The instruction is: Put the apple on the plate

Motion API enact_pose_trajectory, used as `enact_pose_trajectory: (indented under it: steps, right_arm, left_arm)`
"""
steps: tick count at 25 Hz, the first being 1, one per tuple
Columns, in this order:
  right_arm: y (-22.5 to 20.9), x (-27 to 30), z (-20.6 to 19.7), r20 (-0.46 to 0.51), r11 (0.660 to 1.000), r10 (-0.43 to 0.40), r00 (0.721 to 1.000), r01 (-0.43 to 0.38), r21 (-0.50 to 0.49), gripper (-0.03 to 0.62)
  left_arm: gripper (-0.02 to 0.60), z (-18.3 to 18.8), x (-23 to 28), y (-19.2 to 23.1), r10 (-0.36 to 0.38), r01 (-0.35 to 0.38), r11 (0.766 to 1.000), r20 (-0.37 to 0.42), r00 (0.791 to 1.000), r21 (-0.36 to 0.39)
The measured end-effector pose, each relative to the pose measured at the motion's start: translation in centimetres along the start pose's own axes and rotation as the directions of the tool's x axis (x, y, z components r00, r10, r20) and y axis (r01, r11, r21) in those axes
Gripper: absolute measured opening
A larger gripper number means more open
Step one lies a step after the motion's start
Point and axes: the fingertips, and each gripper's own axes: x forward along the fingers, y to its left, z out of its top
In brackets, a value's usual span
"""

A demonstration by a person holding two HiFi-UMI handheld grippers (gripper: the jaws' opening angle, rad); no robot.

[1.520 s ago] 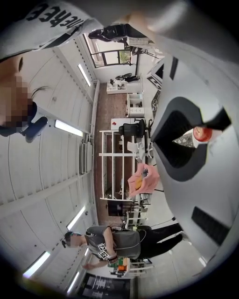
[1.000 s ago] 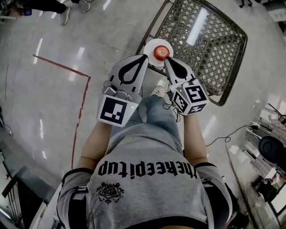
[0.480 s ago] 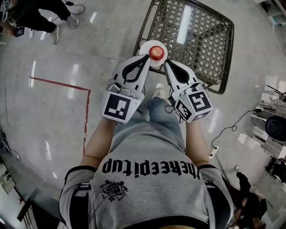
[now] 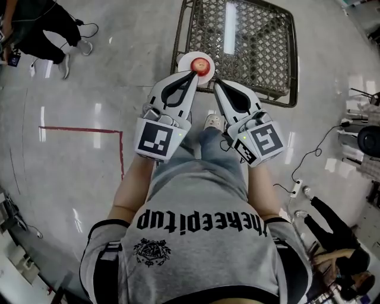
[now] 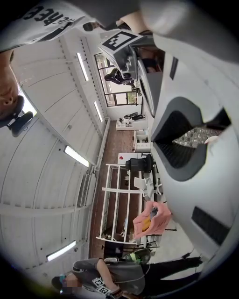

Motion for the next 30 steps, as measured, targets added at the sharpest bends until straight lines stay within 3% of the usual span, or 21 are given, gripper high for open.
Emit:
enact_pose_trajectory:
  steps: [15,24,30]
  right_arm:
    - [2.4,-1.7,0.3,0.064,0.994,-0.105,0.992,0.106,-0.016,0.005]
    - [3.0,-2.6,1.5,0.077,0.992,-0.123,0.989,0.126,-0.029,0.005]
    - [2.6,-1.9,0.8,0.074,0.991,-0.123,0.990,0.125,-0.035,0.005]
  left_arm:
    - [0.028,0.0,-1.6,-1.2,-0.114,0.114,0.993,0.005,0.993,0.036]
    - [0.029,1.5,-2.1,-2.0,-0.138,0.137,0.989,0.030,0.990,0.055]
    - [0.029,0.3,-1.8,-1.6,-0.138,0.138,0.990,0.011,0.990,0.042]
